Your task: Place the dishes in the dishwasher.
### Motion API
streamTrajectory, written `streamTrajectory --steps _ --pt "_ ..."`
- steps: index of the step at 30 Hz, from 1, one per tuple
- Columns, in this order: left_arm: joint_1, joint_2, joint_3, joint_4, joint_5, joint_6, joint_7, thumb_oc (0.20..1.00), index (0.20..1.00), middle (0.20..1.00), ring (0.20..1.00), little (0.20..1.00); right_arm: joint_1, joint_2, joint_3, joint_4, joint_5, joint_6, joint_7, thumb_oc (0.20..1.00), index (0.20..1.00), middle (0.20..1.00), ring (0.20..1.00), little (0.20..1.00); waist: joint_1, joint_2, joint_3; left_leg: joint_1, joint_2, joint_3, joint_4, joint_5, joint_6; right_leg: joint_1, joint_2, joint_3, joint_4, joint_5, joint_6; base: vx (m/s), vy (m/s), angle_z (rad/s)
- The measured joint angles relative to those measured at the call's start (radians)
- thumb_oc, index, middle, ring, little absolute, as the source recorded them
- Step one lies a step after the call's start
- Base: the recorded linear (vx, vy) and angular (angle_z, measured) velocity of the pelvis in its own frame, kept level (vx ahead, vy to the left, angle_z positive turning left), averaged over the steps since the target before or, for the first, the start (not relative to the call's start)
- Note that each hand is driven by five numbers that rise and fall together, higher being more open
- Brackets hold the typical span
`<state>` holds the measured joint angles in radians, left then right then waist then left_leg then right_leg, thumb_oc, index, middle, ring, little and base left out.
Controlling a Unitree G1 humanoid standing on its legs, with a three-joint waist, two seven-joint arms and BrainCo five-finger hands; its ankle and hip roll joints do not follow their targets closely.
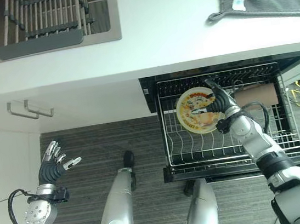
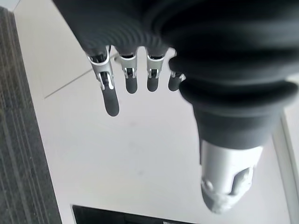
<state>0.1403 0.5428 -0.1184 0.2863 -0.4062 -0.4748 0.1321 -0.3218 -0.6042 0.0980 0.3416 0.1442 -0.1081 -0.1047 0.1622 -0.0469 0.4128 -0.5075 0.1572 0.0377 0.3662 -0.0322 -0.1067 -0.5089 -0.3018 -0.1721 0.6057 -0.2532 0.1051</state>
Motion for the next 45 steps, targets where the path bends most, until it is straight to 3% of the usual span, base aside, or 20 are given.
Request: streamTrajectory --steps 4,7,9,13,17,20,23,26,27,28,32,35,37,43,45 --pt "0.047 -0.057 0.048 -0.016 0.037 0.018 0.025 1.000 1.000 1.000 1.000 1.000 0.201 0.128 -0.052 -0.117 0.166 0.147 0.002 1.000 1.000 1.000 1.000 1.000 -0.069 -0.012 0.000 0.096 0.017 0.031 -0.091 0.021 -0.007 0.089 0.034 -0.002 -0.110 0.047 0.023 0.08 0.002 -0.21" --pt "0.050 -0.078 0.080 -0.050 0.044 0.048 0.030 1.000 1.000 1.000 1.000 1.000 0.309 0.197 -0.118 -0.138 0.294 0.231 0.010 1.000 1.000 1.000 1.000 1.000 -0.089 -0.024 0.000 0.158 0.038 0.051 -0.161 0.043 -0.020 0.150 0.067 -0.007 -0.191 0.079 0.027 0.10 -0.093 -0.21" --pt "0.068 -0.084 0.101 -0.047 0.079 0.069 0.031 1.000 1.000 1.000 1.000 1.000 0.371 0.223 -0.171 -0.158 0.377 0.255 0.010 1.000 1.000 1.000 1.000 1.000 -0.108 -0.039 -0.004 0.225 0.062 0.062 -0.207 0.050 -0.029 0.231 0.100 -0.016 -0.278 0.108 0.028 0.09 -0.103 -0.24" --pt "0.111 -0.059 0.131 -0.009 0.112 0.097 0.030 1.000 1.000 1.000 1.000 1.000 0.425 0.203 -0.247 -0.153 0.484 0.294 0.004 1.000 1.000 1.000 1.000 1.000 -0.126 -0.100 -0.045 0.286 0.089 0.083 -0.252 0.052 -0.032 0.306 0.133 -0.021 -0.372 0.134 0.025 0.12 -0.065 -0.11" --pt "0.175 -0.060 0.174 0.056 0.114 0.109 0.025 1.000 1.000 1.000 1.000 1.000 0.503 0.206 -0.343 -0.159 0.546 0.296 0.010 1.000 1.000 1.000 1.000 1.000 -0.132 -0.126 -0.110 0.364 0.087 0.094 -0.298 0.052 -0.032 0.404 0.138 -0.026 -0.462 0.151 0.034 0.11 -0.018 -0.01" --pt "0.192 -0.101 0.198 0.151 0.116 0.103 0.017 1.000 1.000 1.000 1.000 1.000 0.531 0.202 -0.502 -0.202 0.564 0.265 -0.016 1.000 1.000 1.000 1.000 1.000 -0.147 -0.115 -0.167 0.438 0.078 0.122 -0.353 0.055 -0.036 0.483 0.135 -0.019 -0.557 0.192 0.047 0.08 0.065 -0.15" --pt "0.206 -0.114 0.189 0.224 0.117 0.090 0.008 1.000 1.000 1.000 1.000 1.000 0.525 0.182 -0.661 -0.199 0.564 0.179 -0.121 1.000 1.000 1.000 1.000 1.000 -0.170 -0.095 -0.256 0.480 0.058 0.160 -0.408 0.059 -0.043 0.519 0.122 -0.006 -0.638 0.229 0.061 0.05 0.091 -0.20" --pt "0.201 -0.118 0.156 0.260 0.116 0.046 0.007 1.000 1.000 1.000 1.000 1.000 0.542 0.176 -0.665 -0.179 0.446 0.126 -0.268 1.000 1.000 1.000 1.000 1.000 -0.193 -0.067 -0.279 0.508 0.047 0.169 -0.451 0.078 -0.043 0.537 0.115 -0.004 -0.667 0.247 0.068 -0.01 0.065 -0.02" --pt "0.197 -0.120 0.154 0.266 0.117 0.042 0.006 1.000 1.000 1.000 1.000 1.000 0.543 0.176 -0.665 -0.167 0.424 0.120 -0.284 0.837 0.837 0.837 0.837 0.837 -0.193 -0.064 -0.279 0.507 0.046 0.168 -0.451 0.079 -0.043 0.537 0.115 -0.005 -0.667 0.247 0.068 0.00 0.000 0.00" --pt "0.194 -0.132 0.156 0.278 0.116 0.035 0.005 1.000 1.000 1.000 1.000 1.000 0.554 0.176 -0.651 -0.083 0.333 0.114 -0.362 0.200 0.200 0.200 0.200 0.200 -0.194 -0.046 -0.286 0.505 0.044 0.168 -0.451 0.080 -0.042 0.535 0.114 -0.005 -0.667 0.247 0.068 0.00 0.000 0.00" --pt "0.199 -0.171 0.158 0.285 0.117 0.022 -0.004 1.000 1.000 1.000 1.000 1.000 0.620 0.209 -0.564 0.018 0.286 0.126 -0.426 0.200 0.200 0.200 0.200 0.200 -0.201 -0.006 -0.292 0.503 0.043 0.166 -0.452 0.082 -0.043 0.538 0.114 -0.007 -0.674 0.250 0.065 0.03 -0.019 0.01" --pt "0.215 -0.173 0.157 0.301 0.152 0.013 -0.023 1.000 1.000 1.000 1.000 1.000 0.618 0.289 -0.410 0.332 0.305 0.102 -0.432 0.200 0.200 0.200 0.200 0.200 -0.185 -0.004 -0.294 0.530 0.041 0.159 -0.452 0.082 -0.043 0.585 0.113 -0.032 -0.692 0.250 0.066 0.10 -0.083 0.14" --pt "0.209 -0.168 0.157 0.334 0.152 0.012 -0.025 1.000 1.000 1.000 1.000 1.000 0.569 0.300 -0.380 0.517 0.400 0.095 -0.377 0.200 0.200 0.200 0.200 0.200 -0.178 -0.002 -0.294 0.546 0.040 0.155 -0.452 0.082 -0.043 0.605 0.113 -0.035 -0.692 0.250 0.066 0.08 -0.063 0.10" --pt "0.204 -0.177 0.134 0.433 0.152 -0.005 -0.052 1.000 1.000 1.000 1.000 1.000 0.512 0.354 -0.366 0.629 0.873 0.254 0.051 0.200 0.200 0.200 0.200 0.200 -0.174 0.021 -0.317 0.570 0.029 0.137 -0.459 0.075 -0.029 0.647 0.102 -0.056 -0.693 0.246 0.070 0.06 -0.042 0.10" --pt "0.206 -0.183 0.128 0.485 0.152 -0.008 -0.055 1.000 1.000 1.000 1.000 1.000 0.486 0.366 -0.362 0.686 0.950 0.295 0.120 0.200 0.200 0.200 0.200 0.200 -0.171 0.039 -0.323 0.579 0.026 0.136 -0.459 0.075 -0.028 0.658 0.100 -0.057 -0.693 0.246 0.070 0.04 -0.005 0.01"
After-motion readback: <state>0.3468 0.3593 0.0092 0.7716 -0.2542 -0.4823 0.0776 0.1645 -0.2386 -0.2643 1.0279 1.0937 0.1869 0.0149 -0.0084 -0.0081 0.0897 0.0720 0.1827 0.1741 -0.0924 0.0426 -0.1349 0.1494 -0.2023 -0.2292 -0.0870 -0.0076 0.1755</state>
